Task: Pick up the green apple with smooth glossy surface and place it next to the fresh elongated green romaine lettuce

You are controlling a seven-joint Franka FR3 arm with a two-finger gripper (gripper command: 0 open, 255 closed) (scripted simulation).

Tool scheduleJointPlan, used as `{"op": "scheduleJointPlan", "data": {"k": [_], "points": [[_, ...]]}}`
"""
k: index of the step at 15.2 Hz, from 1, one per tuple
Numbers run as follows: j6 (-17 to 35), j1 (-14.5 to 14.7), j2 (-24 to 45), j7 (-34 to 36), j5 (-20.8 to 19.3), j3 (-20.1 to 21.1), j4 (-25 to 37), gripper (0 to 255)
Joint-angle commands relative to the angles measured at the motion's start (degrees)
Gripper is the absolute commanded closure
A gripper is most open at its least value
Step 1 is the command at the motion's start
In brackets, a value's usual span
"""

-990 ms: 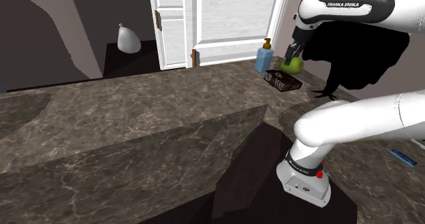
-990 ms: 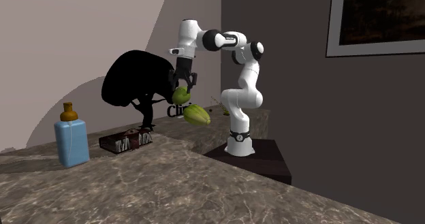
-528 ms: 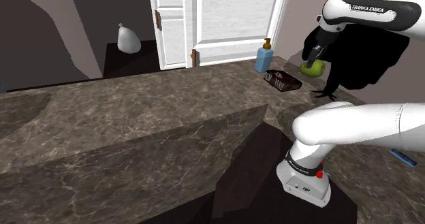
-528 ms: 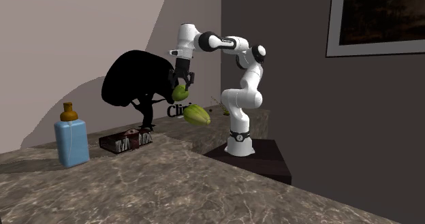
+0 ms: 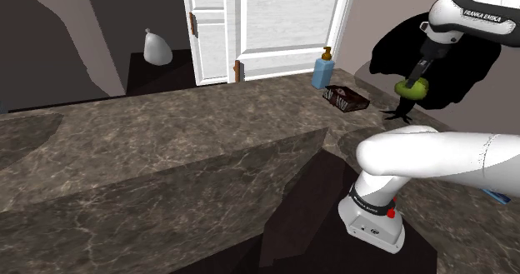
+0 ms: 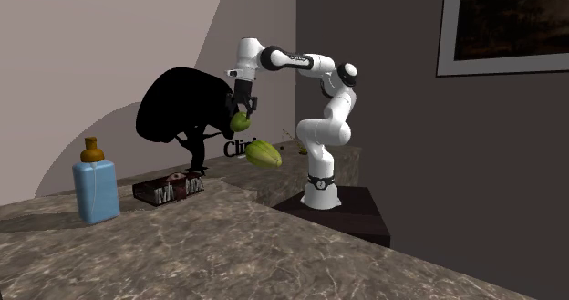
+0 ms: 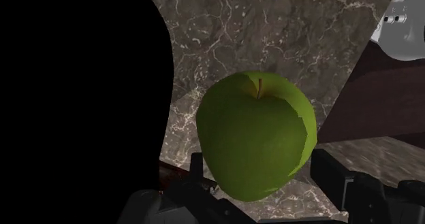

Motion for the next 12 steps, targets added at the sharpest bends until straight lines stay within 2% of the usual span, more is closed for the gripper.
{"op": "scheduleJointPlan", "data": {"k": [1,8,12], "points": [[-0.5,-0.7,-0.2,-2.6,-1.4,-2.2,1.2,255],[-1.7,-1.5,0.4,-11.7,-5.6,-10.1,7.3,255],[0.7,-2.0,-0.3,-11.3,-7.0,-11.5,4.5,255]]}}
